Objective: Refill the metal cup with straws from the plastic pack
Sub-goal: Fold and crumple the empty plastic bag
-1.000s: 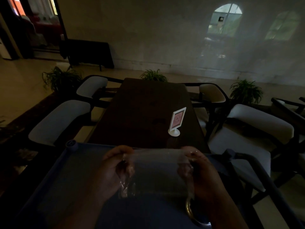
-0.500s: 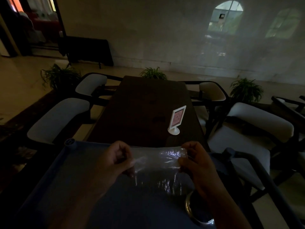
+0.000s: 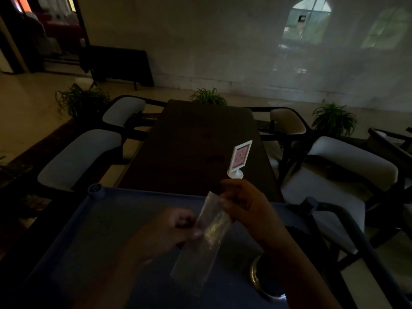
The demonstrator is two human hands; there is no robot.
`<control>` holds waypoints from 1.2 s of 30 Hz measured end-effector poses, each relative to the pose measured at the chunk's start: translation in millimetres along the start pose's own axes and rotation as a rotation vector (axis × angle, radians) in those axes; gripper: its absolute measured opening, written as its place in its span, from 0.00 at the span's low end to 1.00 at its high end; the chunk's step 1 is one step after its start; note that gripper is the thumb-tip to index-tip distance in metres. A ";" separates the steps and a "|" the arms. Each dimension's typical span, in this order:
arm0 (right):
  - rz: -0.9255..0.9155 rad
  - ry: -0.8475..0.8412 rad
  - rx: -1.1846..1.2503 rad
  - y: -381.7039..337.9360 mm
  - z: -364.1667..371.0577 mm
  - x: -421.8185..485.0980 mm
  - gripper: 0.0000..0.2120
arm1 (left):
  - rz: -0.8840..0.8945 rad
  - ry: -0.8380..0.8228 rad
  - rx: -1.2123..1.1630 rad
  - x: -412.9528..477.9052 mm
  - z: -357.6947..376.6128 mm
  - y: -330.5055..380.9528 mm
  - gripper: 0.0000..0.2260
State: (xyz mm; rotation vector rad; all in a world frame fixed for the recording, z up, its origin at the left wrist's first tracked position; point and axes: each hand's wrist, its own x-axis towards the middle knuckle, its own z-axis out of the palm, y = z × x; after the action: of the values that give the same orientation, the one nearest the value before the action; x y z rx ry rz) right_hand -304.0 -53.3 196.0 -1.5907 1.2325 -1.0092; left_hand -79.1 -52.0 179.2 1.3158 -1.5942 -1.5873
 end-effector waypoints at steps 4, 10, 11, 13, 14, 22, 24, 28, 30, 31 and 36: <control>0.295 0.127 0.619 8.5 4.3 -8.9 0.23 | 0.110 0.094 -0.274 -4.0 -2.1 -5.9 0.07; 0.442 -0.083 0.612 12.7 21.4 -26.1 0.20 | 0.155 0.150 -0.367 -1.1 3.5 -5.8 0.11; 0.402 -0.081 0.618 11.4 23.2 -26.5 0.18 | 0.160 0.153 -0.341 -0.8 5.0 -5.8 0.11; 0.340 -0.058 0.573 8.6 24.9 -25.4 0.18 | 0.172 0.151 -0.292 -0.8 7.9 -5.2 0.10; 0.308 -0.049 0.521 7.9 25.5 -24.4 0.15 | 0.173 0.156 -0.276 -0.8 8.9 -4.9 0.10; 0.303 0.047 0.326 13.9 29.0 -24.0 0.04 | 0.165 0.132 -0.200 -3.1 8.9 -1.8 0.08; 0.308 0.033 0.293 15.9 28.0 -25.1 0.05 | 0.162 0.117 -0.179 -4.4 9.1 -2.4 0.07; 0.291 0.069 0.335 17.7 25.8 -27.1 0.03 | 0.121 0.156 -0.209 -5.9 12.0 -5.9 0.10; 0.270 0.100 0.381 18.3 26.2 -27.9 0.03 | 0.096 0.171 -0.298 -5.3 12.4 -7.8 0.09; 0.260 0.109 0.407 18.4 26.4 -28.6 0.05 | 0.094 0.161 -0.344 -5.3 11.9 -8.4 0.08; 0.203 0.126 0.546 17.9 26.7 -32.0 0.08 | 0.120 0.096 -0.531 -4.9 9.8 -10.0 0.12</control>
State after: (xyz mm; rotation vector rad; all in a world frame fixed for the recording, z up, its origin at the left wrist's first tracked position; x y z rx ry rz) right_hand -289.7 -20.5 168.1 -0.9747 1.0557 -1.2002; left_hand -83.2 -41.8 169.3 0.9708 -1.0652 -1.6878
